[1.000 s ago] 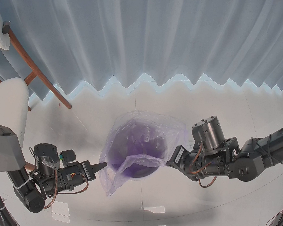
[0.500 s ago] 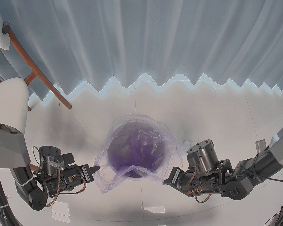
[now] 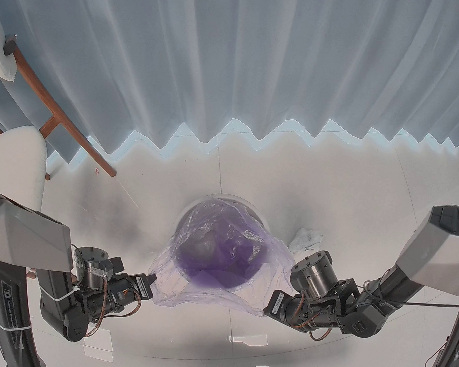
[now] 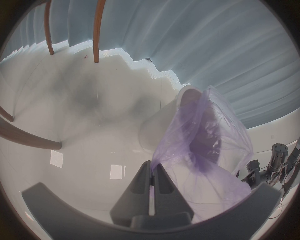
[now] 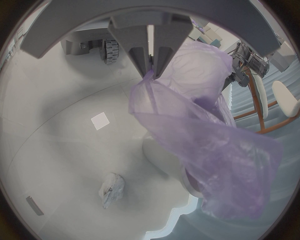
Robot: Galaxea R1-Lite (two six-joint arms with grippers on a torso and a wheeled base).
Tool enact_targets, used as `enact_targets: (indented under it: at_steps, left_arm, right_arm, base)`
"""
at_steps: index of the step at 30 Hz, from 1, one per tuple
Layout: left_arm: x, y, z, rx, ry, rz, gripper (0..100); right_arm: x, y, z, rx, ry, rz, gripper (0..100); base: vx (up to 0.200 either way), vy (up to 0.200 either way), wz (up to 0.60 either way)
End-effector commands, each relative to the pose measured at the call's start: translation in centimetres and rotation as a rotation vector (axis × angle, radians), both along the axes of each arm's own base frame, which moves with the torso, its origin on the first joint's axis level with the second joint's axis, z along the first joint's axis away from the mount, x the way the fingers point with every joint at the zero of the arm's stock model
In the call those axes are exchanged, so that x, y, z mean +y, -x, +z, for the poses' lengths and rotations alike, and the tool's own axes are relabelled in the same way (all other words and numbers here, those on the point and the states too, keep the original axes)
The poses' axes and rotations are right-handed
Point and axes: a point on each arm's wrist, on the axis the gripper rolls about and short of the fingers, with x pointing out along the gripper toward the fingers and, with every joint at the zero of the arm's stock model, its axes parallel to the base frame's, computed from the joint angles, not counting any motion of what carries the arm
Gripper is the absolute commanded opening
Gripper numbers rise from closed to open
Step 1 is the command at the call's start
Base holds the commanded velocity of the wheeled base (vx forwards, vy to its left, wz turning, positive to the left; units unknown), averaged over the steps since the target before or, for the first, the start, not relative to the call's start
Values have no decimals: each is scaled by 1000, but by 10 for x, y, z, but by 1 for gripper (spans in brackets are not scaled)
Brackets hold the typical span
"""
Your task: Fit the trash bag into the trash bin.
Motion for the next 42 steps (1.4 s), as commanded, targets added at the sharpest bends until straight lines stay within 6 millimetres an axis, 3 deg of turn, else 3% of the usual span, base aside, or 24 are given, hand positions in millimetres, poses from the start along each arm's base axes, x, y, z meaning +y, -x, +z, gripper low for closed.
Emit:
enact_targets:
  at_steps: [1,27,42]
  left_arm:
    - [4,-5,-32,51,-44,13,0]
    - [10,-24,-30,-8,-34,58,0]
    - [8,-29,-23,-30,7,75,0]
  right_arm:
    - [0,-3,-23,30,40,5,0]
    - [-26,-56,-26,-96,85,-103,0]
    - [-23,-59,-23,-144,75,-114,0]
  base:
    - [0,0,0]
    - [0,0,0]
    - [0,0,0]
